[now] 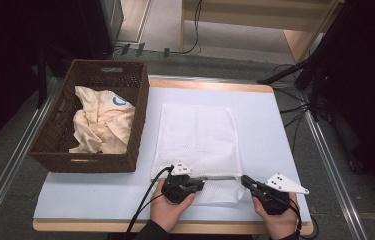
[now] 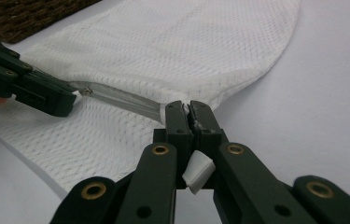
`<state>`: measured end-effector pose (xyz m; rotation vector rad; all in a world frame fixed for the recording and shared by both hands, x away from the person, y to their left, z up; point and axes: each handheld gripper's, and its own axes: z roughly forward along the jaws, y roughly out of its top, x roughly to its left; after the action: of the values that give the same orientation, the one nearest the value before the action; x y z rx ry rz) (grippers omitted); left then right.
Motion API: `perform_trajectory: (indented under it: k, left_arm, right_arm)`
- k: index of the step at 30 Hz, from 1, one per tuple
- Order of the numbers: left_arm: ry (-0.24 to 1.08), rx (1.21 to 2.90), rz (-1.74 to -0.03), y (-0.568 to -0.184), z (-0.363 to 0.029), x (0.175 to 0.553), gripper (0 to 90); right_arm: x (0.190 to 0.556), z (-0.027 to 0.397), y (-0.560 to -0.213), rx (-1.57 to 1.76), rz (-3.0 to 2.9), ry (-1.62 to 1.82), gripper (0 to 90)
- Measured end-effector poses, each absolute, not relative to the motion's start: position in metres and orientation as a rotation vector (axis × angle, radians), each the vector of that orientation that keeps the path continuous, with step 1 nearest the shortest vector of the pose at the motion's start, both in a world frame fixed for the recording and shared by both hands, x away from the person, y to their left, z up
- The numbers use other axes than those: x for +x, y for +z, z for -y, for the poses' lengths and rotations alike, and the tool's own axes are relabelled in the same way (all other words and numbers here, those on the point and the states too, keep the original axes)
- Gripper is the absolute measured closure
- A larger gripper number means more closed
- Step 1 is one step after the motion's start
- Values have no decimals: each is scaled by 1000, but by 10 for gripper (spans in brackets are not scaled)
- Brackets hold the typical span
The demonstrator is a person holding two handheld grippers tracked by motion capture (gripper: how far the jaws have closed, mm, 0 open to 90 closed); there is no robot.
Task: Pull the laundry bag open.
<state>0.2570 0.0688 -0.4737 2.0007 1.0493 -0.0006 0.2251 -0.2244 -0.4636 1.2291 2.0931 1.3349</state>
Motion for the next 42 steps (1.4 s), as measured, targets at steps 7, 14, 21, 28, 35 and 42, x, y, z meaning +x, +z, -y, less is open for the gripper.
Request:
perform_trajectory:
  k: [7, 14, 21, 28, 35, 42]
  left_arm:
    - [-3, 1991, -1066, -474, -81, 257, 876]
    - [26, 1990, -1081, -472, -92, 253, 876]
    - [45, 1974, -1108, -472, -108, 251, 876]
    - [55, 1958, -1128, -471, -120, 251, 876]
    - [68, 1961, -1125, -471, -126, 249, 876]
    - [66, 1961, -1130, -470, -130, 248, 876]
  right_arm:
    - [226, 230, -464, 1250, -2090, 1344, 885]
    - [227, 229, -464, 1246, -2094, 1342, 885]
    - [228, 232, -465, 1261, -2087, 1338, 885]
    - [228, 233, -465, 1267, -2084, 1342, 885]
    - [228, 232, -467, 1268, -2091, 1336, 885]
    - [228, 230, -466, 1259, -2097, 1338, 885]
